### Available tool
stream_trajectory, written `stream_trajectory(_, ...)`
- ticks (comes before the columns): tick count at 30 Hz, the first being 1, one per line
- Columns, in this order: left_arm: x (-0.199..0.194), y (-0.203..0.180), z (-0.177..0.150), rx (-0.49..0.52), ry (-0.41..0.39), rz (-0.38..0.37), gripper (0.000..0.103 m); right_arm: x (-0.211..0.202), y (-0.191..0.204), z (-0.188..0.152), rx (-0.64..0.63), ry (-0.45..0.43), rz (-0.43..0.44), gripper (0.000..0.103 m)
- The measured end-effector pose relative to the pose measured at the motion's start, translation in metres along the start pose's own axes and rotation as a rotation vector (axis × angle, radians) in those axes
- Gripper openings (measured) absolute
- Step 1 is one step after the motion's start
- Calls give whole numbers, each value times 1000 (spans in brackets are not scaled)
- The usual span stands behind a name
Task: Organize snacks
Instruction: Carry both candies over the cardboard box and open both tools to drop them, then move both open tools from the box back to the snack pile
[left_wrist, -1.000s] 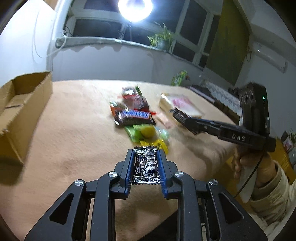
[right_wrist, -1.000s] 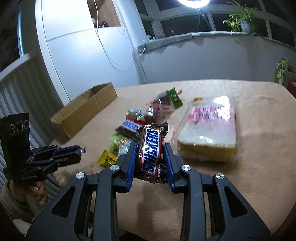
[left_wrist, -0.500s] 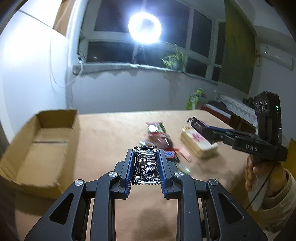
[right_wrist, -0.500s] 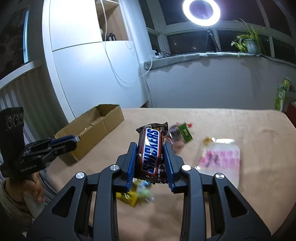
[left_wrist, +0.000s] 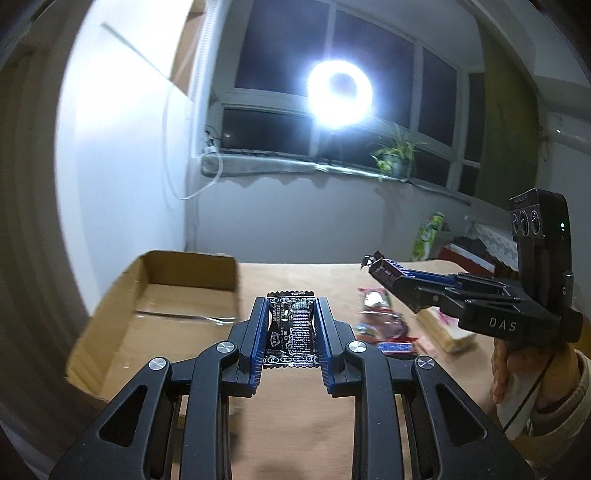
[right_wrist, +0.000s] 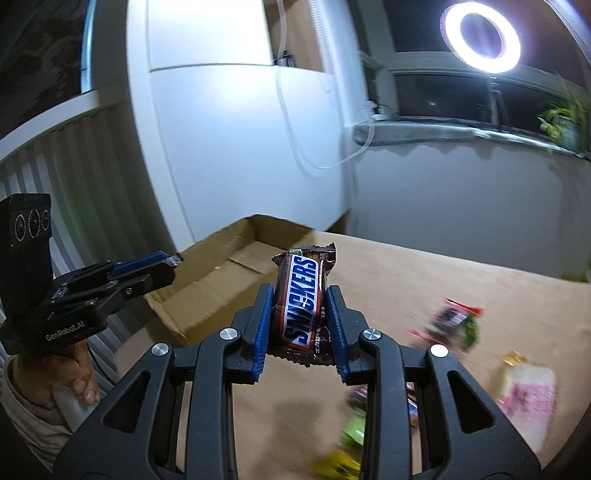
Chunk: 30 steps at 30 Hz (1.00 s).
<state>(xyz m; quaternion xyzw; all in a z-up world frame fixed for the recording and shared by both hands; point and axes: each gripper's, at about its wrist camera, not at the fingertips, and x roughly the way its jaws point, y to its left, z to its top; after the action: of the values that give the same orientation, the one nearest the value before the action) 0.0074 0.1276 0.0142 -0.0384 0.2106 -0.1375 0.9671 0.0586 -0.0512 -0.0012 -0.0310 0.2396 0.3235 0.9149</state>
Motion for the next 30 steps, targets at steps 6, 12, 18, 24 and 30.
stream_trajectory(6,-4,46,0,-47,-10,71,23,45,33,19,-43,26,64,30)
stream_trajectory(12,8,87,-1,-101,5,120,23,97,60,34,-75,55,126,30)
stream_trajectory(18,42,107,-9,-146,82,126,25,152,69,44,-86,110,144,39)
stream_trajectory(24,38,106,-17,-175,73,145,81,141,61,45,-89,65,61,58)
stream_trajectory(30,15,98,-12,-197,36,79,81,103,58,42,-92,28,8,81)
